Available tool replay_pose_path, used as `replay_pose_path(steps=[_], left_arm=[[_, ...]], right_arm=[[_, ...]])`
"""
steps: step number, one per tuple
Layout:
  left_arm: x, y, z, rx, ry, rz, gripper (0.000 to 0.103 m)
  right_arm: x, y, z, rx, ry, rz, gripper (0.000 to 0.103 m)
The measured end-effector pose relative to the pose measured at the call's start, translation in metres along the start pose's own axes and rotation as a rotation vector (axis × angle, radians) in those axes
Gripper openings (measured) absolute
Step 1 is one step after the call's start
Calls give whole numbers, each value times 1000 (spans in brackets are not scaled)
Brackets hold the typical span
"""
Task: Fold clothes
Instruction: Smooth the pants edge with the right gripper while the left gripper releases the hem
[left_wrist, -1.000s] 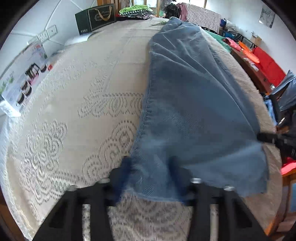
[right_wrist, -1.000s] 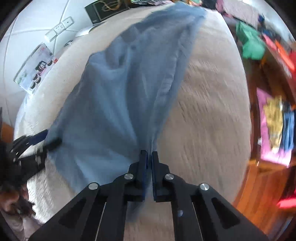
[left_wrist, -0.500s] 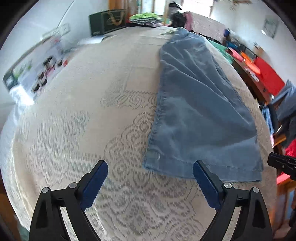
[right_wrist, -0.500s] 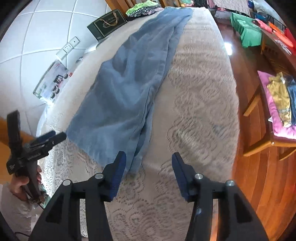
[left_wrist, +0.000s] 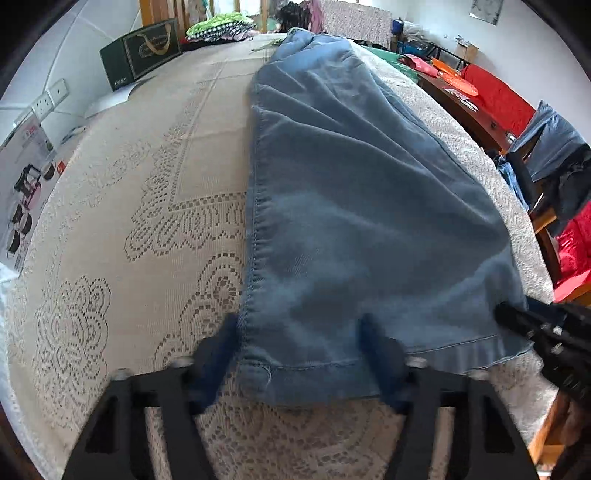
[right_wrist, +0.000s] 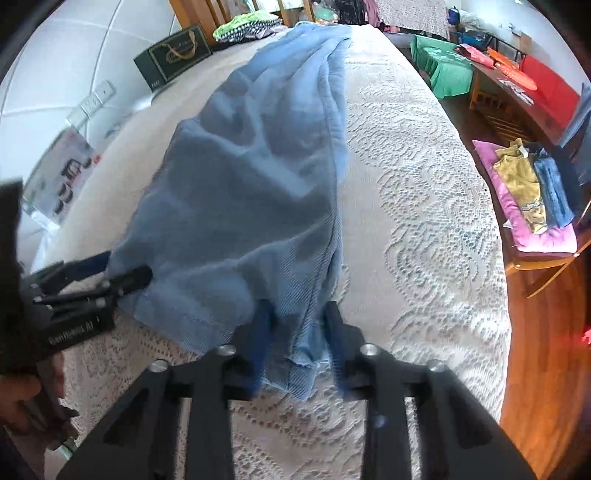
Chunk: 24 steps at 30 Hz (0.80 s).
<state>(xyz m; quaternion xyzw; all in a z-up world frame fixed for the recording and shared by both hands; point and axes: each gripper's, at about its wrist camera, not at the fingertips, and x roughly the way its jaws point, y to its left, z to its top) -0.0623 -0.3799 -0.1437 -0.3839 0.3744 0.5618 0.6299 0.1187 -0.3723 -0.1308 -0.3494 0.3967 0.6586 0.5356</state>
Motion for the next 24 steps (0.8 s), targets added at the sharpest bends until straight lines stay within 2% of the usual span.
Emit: replay_pose_path(steps=[2,3,4,5,7,10,12,14,16,17,18,19,21,24], left_arm=[[-1,-1,-3,6,-4,-7,55],[-1,-2,-4,12,0,-4,53],[-3,-1,-3,14,4,-5,30],[-7,1,-4,-2,4,-35,13],[-20,3,-4,-16,-14,-87,8],[-39,2,-19,-1,-28,-126,8],[-42,3,-32,1,-11,-142,9],[-37,5,-44,2,18,-151,9],[-33,8,-54,2,29,-157,14],[-35,10,-56,3,28,-163,17],[-39,13,-59,6,25,-162,27],[-44,15,-62,11,21,-155,38],[-59,22,-59,23,-21,-124,49],[-72,27,-43,18,-69,-106,54]], right_arm=[[2,4,2,-8,8,-40,27],[3,5,3,-7,13,-59,23],[3,5,4,2,20,-57,20],[1,1,5,25,32,-26,11],[-5,-6,8,69,47,33,8],[-31,-16,0,119,12,93,7],[-43,-24,-11,171,23,151,7],[-38,-27,-23,205,64,170,7],[-26,-31,-37,238,113,168,8],[-23,-32,-44,248,135,161,10],[-24,-33,-50,241,142,148,17],[-30,-34,-54,226,135,138,19],[-47,-35,-50,181,86,104,22],[-65,-41,-11,136,-21,70,22]])
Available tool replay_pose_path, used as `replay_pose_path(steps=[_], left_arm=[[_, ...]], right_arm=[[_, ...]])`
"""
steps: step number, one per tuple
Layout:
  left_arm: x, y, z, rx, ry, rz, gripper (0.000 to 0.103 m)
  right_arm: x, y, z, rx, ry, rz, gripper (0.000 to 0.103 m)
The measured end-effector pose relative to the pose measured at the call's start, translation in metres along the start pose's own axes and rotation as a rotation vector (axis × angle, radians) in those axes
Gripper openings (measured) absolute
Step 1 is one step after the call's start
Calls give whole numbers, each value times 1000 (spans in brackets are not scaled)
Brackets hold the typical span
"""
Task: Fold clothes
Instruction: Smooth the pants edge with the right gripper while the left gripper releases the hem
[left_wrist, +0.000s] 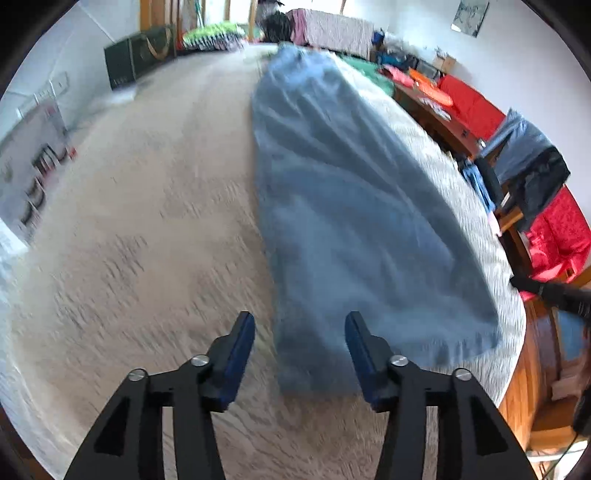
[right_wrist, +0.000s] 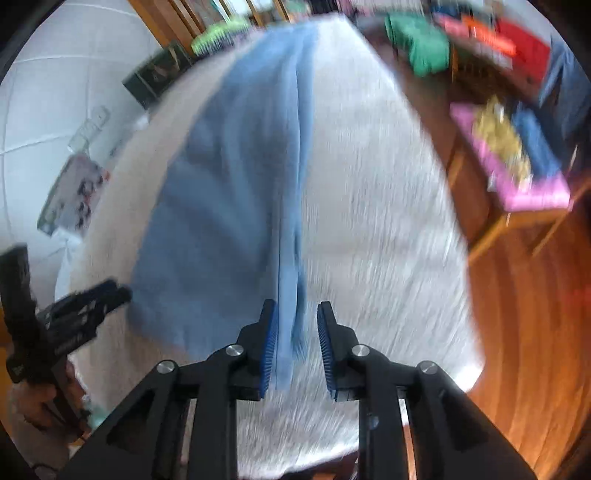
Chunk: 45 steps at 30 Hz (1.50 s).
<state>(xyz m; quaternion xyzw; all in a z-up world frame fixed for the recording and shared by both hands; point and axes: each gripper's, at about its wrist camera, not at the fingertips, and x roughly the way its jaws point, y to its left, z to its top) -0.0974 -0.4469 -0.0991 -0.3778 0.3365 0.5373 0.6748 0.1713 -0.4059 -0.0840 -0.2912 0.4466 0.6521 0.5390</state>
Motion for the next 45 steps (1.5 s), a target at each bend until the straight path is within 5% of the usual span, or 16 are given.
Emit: replay_pose_path(steps=[7,16,17,18,23,27,29,33,40,41,43,45], left_arm=[[36,-11,30,19,26,22,54],[57,-23,13,76,38,68,60],[57,-23,13,74,33,66,61],[56,-22,12,72,28,63,61],[55,-20,10,80,17,57,61],[52,-16,10,54,36,40,63],[47,-10,7,21,48,28,75],[25,-4,-6,17,19,16,83],[38,-11,-14,18,65,10,84],[38,-15,-16,38,65,31,83],[35,-22,-22,84,68,64,62],[30,-19,-28,82,90,52,56]], right_arm=[[55,-9,114,83,-20,39,22],[128,6,142,32,80,5,23],[132,13,140,-7,87,-11,22],[131,19,137,-46,78,-41,5],[100,-13,109,141,28,-81,4],[74,-23,69,166,34,-30,19],[50,-23,46,166,6,2,26],[23,-22,5,162,18,30,59],[31,6,-34,96,39,-1,59],[37,10,-36,79,48,-28,55],[36,16,-42,55,43,-78,10],[27,13,-51,83,66,-59,5]])
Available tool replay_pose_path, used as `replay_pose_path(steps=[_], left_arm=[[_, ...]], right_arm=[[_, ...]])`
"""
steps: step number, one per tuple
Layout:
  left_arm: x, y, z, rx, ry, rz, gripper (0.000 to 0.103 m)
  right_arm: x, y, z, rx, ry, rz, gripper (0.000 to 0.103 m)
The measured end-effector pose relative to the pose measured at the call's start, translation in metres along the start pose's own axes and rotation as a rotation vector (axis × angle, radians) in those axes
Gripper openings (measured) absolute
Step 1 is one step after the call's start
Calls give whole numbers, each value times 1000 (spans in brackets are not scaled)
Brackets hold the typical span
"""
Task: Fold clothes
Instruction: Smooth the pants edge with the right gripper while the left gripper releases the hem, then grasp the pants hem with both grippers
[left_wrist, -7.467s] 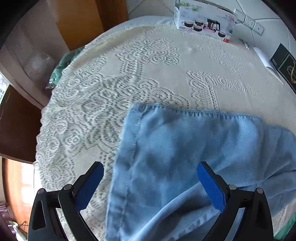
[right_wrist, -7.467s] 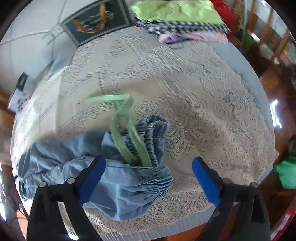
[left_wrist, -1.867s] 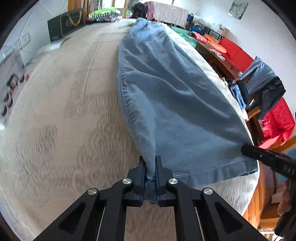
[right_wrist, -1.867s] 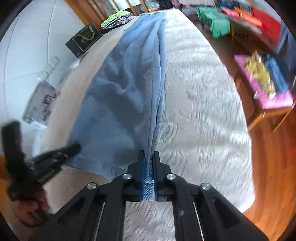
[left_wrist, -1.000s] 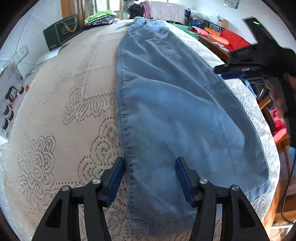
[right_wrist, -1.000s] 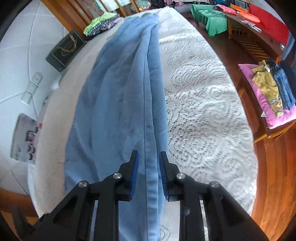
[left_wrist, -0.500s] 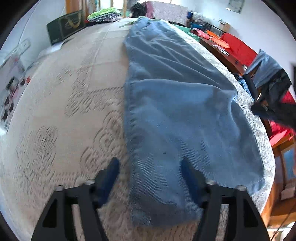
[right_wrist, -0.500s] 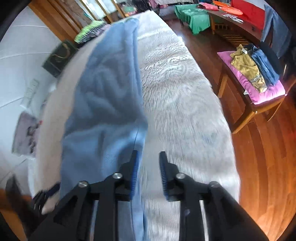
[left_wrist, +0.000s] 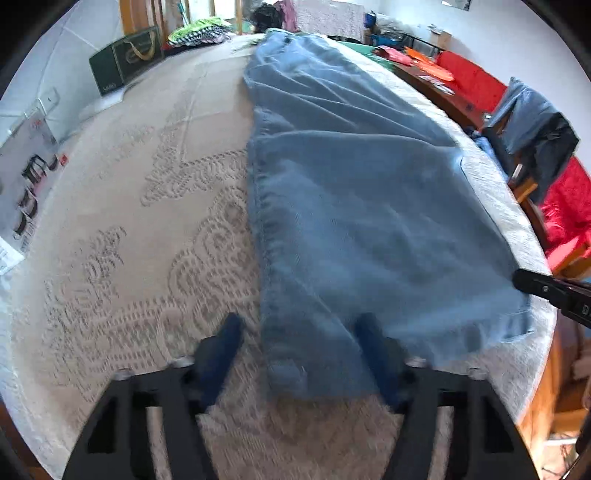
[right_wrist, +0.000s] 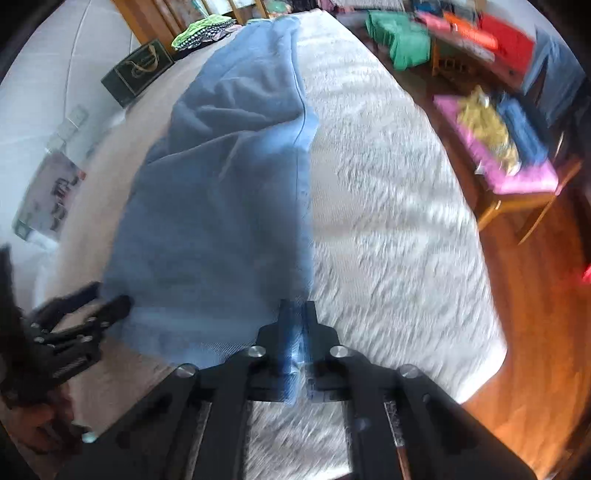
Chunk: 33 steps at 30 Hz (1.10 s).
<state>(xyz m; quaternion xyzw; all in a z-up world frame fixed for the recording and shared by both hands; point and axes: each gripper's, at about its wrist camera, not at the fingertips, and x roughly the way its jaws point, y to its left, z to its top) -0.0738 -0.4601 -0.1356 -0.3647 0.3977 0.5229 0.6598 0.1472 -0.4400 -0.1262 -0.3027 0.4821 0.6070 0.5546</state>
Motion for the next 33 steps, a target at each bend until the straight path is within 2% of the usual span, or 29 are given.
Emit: replay_pose_path(steps=[3,5,6,7,9,10,12,13,14,19,20,22,23,24,25,27,29,31,33], left_arm=[[-8,4,-12,5,35,-9,54],[-18,12,-16,-45,22,-65,56],[-24,16,-16,-66,1,-87,68],[-29,18,-14,-76,-25,-94,84],[-35,20,-7,-79,-75,-92,98],[-35,20,-3,-78,-85,-87,98],[-26,18,3,-82,-76,-83,98],[-21,17,5,-88,-68,-82,98],[-15,14,7,-87,-60,-74,98],[7,-9,8,-35,-24,-48,97],[10,-16,8,-12,-20,-28,96],[11,-30,7,41,-22,14,82],[9,-33,8,45,-20,10,78],[8,-34,9,43,-12,5,70],[6,-36,11,42,-3,-4,56],[4,-37,12,36,5,-13,44],[4,-37,13,36,9,-23,39],[3,-38,12,37,9,-40,25],[3,-39,11,38,8,-57,25]], right_arm=[[-8,-4,-14,14,38,7,5],[-16,-8,-22,24,41,34,5],[-22,-11,-24,31,23,39,5],[-27,-13,-25,35,1,39,6],[-35,-16,-22,37,-38,63,15],[-34,-16,-20,37,-39,75,19],[-29,-13,-16,33,-36,89,51],[-26,-11,-15,31,-34,93,57],[-22,-9,-14,28,-34,92,62],[-3,5,-11,-6,-33,73,62],[1,8,-12,-12,-30,69,62],[4,13,-12,-38,-41,46,60],[5,16,-12,-56,-41,23,51],[6,17,-12,-68,-43,1,32],[7,17,-11,-74,-41,-8,26],[8,15,-10,-71,-30,4,25],[8,15,-9,-75,-22,14,22],[8,14,-9,-87,-21,17,21],[9,15,-10,-92,-16,26,16]])
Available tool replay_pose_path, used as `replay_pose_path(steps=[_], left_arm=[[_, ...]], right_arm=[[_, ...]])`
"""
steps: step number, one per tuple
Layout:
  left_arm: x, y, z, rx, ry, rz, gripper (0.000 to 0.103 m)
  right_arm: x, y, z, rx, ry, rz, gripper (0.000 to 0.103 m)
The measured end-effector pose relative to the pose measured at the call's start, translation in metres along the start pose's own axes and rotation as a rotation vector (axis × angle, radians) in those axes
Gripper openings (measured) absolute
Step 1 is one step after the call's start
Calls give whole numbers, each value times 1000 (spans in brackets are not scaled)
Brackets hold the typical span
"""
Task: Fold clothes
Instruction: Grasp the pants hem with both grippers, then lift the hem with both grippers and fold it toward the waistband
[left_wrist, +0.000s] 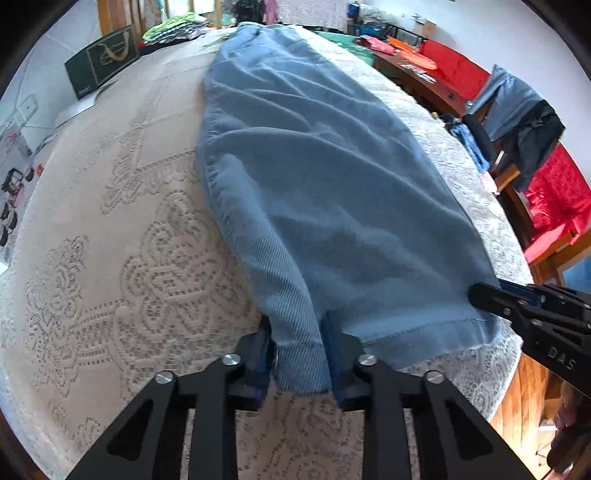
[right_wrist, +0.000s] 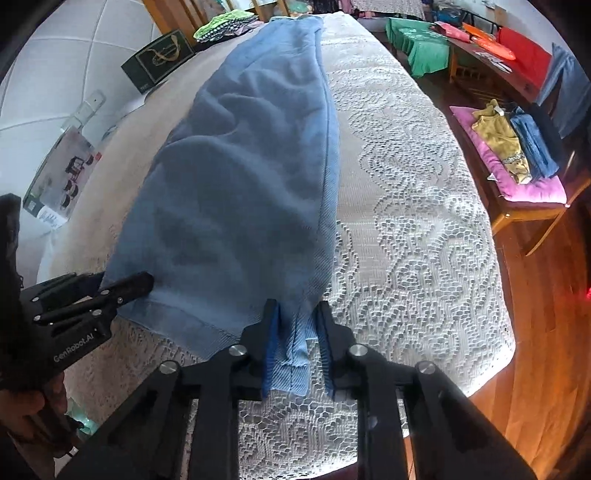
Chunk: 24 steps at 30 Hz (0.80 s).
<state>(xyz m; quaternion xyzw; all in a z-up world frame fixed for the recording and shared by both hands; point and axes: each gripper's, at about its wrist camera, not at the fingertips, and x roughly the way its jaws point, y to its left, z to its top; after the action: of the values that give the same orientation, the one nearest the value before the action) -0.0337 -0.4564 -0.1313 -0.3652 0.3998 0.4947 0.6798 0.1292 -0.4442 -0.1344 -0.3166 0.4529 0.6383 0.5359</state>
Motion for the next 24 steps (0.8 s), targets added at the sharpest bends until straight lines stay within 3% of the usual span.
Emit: replay_pose_path(steps=[3,4,6,10,17,24], left_arm=[[0,2,3,-23,14,-31,25],[0,3,5,-29,24,-46,17],[-3,4,8,-36,27,-83,13],[-29,6,21,-39,-39,-126,12],[-70,5,76,-63,-172,-77,12],[-68,-10,142,-150,-245,18,12]], right_arm=[[1,-4,2,9,14,20,15],[2,-5,3,10,22,30,13],[2,-6,6,24,41,62,10],[-14,-15,21,106,40,190,10],[-57,-22,79,82,-51,322,9],[-63,-38,159,-75,-87,393,9]])
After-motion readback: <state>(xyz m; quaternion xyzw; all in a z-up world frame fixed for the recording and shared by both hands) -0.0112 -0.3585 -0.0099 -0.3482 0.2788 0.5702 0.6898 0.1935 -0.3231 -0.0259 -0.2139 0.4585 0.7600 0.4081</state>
